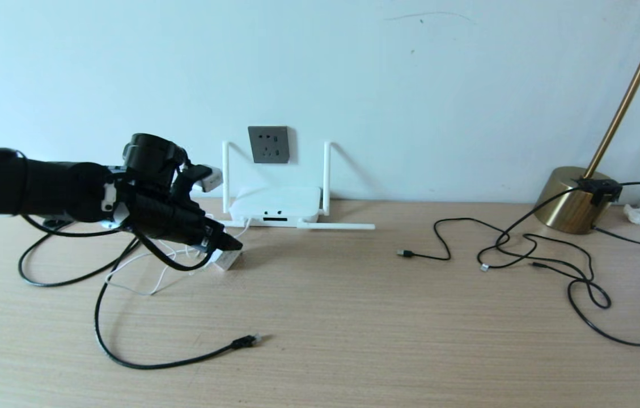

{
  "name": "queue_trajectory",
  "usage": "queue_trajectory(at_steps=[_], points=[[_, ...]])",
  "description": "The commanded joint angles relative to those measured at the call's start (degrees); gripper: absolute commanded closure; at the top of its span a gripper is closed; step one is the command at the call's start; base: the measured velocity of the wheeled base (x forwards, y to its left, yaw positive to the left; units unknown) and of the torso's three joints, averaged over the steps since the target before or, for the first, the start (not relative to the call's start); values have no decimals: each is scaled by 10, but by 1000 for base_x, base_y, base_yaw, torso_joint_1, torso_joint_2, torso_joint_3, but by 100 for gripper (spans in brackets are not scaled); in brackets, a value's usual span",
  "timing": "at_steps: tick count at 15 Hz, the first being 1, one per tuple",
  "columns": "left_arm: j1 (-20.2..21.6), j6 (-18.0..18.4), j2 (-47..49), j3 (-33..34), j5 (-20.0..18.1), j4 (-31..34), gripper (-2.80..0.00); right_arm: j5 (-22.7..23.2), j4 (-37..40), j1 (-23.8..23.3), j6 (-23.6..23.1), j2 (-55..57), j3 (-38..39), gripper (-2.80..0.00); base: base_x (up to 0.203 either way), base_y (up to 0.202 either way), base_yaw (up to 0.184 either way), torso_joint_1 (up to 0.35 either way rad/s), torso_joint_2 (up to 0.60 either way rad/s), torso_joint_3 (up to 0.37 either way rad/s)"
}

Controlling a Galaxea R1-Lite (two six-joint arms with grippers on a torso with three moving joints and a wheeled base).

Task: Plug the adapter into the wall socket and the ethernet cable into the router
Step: Pick up plug

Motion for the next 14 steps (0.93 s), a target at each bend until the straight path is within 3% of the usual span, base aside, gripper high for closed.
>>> queue_trajectory(at_steps=[1, 5, 10, 14], points=[[-2, 5, 11, -4, 1, 1, -280, 0, 0, 0, 0, 0, 0, 0, 0, 0, 0, 0, 0, 0], [-8, 12, 24, -20, 18, 9, -280, 0, 0, 0, 1, 0, 0, 0, 0, 0, 0, 0, 0, 0], [-13, 17, 46, -97, 20, 95, -280, 0, 0, 0, 0, 0, 0, 0, 0, 0, 0, 0, 0, 0], [-21, 22, 54, -108, 20, 114, -280, 0, 0, 0, 0, 0, 0, 0, 0, 0, 0, 0, 0, 0]])
